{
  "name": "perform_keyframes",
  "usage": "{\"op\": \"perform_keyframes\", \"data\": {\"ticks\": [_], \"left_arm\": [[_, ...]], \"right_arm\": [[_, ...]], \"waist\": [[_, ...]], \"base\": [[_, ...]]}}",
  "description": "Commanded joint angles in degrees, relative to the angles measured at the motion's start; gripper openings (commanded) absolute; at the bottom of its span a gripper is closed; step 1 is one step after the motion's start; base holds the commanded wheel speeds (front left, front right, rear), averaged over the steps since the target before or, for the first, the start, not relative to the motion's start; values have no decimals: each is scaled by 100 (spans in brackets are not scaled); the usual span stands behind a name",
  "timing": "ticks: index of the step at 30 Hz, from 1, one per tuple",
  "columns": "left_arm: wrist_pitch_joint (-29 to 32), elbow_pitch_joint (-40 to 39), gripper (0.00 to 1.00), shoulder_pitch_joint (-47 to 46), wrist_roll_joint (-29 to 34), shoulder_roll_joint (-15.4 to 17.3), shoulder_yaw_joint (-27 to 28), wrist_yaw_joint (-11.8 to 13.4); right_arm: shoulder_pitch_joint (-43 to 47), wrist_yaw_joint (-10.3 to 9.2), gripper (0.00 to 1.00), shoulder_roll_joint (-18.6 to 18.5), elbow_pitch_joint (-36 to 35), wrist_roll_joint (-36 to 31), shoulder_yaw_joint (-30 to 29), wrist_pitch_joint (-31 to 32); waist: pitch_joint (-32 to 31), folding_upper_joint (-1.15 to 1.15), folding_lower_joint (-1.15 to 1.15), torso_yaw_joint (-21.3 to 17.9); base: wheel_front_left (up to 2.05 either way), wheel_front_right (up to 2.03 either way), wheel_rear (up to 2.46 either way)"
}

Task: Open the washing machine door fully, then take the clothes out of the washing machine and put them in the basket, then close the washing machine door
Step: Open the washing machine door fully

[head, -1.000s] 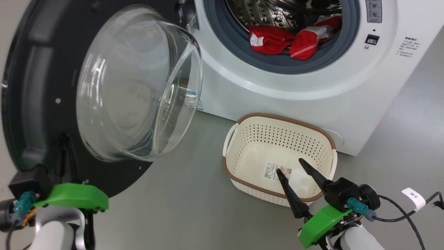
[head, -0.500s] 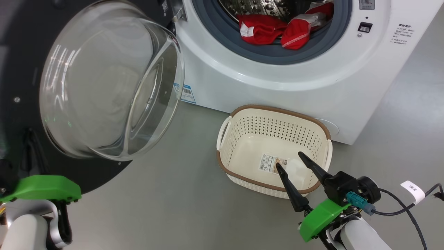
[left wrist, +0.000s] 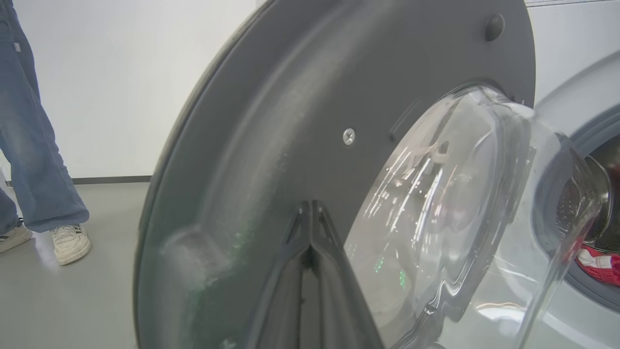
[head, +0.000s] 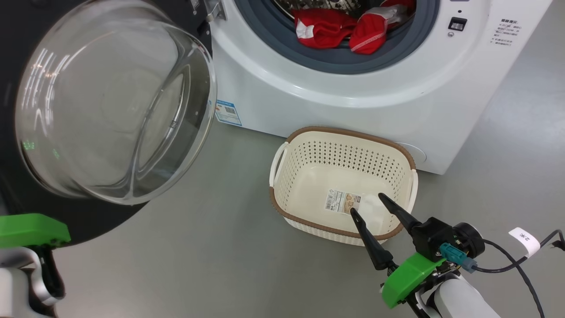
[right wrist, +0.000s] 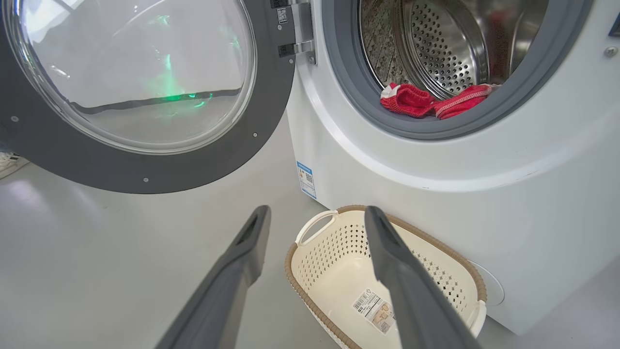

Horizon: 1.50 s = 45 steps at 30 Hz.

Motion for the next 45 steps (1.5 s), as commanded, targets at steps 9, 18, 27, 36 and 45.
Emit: {"op": "perform_keyframes", "data": {"ticks": [9,18,27,36,45], "left_arm": [[-44,220,0,-240,234,263,670,-71],[-44,495,0,-273,352,242,891,-191],[-44,659,66,-313,448,223,966,-392],[-43,512,100,-371,455,83,846,-643],[4,-265,100,-288,262,-67,788,-791]], "right_arm": [[-155,21,100,7,-178,1,212,38],[-132,21,100,-3,-147,51,265,37],[-131,21,100,50,-75,97,284,-7],[-152,21,100,125,53,192,238,-95],[-117,21,100,178,131,264,45,-139]], "waist": [[-40,0,0,-93],[-109,0,0,-147],[-202,0,0,-155],[-361,0,0,-211],[-534,0,0,-390]], "base": [[0,0,0],[0,0,0],[0,0,0],[0,0,0],[0,0,0]]}}
